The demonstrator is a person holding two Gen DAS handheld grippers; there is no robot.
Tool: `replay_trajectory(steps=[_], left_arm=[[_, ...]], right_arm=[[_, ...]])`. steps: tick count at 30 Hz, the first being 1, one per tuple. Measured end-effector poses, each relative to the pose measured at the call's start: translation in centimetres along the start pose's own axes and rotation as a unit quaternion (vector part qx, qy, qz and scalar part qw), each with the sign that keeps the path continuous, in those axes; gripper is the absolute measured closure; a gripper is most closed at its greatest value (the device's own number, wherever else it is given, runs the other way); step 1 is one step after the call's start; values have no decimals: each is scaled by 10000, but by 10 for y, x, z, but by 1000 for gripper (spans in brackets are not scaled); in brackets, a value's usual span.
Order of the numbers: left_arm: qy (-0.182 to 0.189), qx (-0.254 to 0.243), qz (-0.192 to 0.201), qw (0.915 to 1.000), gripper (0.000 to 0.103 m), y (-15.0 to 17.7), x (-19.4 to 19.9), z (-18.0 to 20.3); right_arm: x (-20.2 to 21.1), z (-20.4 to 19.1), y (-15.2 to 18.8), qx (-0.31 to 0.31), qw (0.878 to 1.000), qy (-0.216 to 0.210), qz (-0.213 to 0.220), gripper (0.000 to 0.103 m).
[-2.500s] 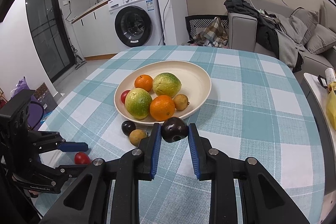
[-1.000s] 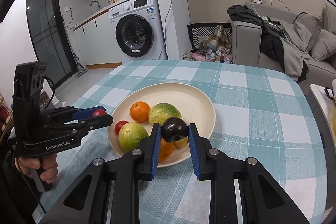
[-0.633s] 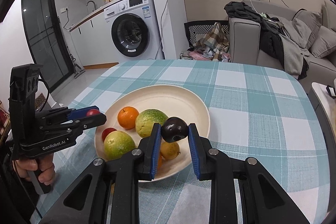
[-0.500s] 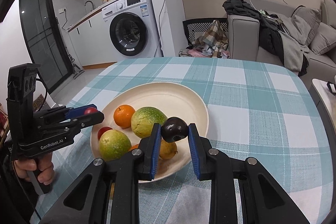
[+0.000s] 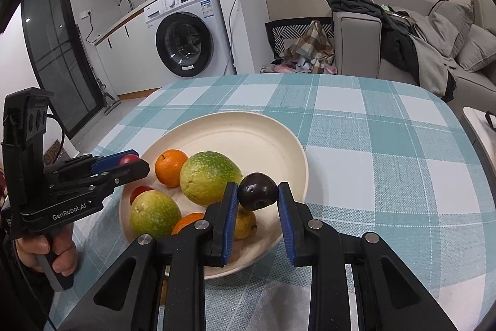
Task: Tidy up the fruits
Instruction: 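Carry the tomato and dark plum onto the cream plate and open both tools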
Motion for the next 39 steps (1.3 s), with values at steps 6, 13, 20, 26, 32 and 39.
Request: replay_trajectory(steps=[6, 13, 20, 26, 32, 39], left_arm=[[14, 12, -38, 10000, 75, -1, -4, 1], [13, 10, -71, 10000, 75, 0, -7, 0], [23, 18, -29, 10000, 75, 0, -4, -1], [13, 16, -6, 10000, 75, 1, -3, 0], [13, 19, 24, 10000, 74, 2, 1, -1], [25, 14, 134, 9999, 56, 2, 13, 1]], right_arm=[[-4, 1, 1, 21, 10000, 48, -20, 76], [-5, 4, 1, -23, 10000, 77, -36, 76], [-3, 4, 2, -2, 10000, 84, -16, 76], [-3, 3, 3, 11, 9999, 99, -29, 76], [0, 4, 2, 17, 9999, 123, 17, 70], [4, 3, 2, 134, 9997, 205, 68, 54]])
Point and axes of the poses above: each gripper's, at about its wrist camera, not at the fingertips, and x roughly against the way its jaws point, z to its right, y to its underside, the point moved 3 cm from there along -x, roughly the way its jaws point, and after that the axes turned 15 degrees about z, right-handed, at the moved point
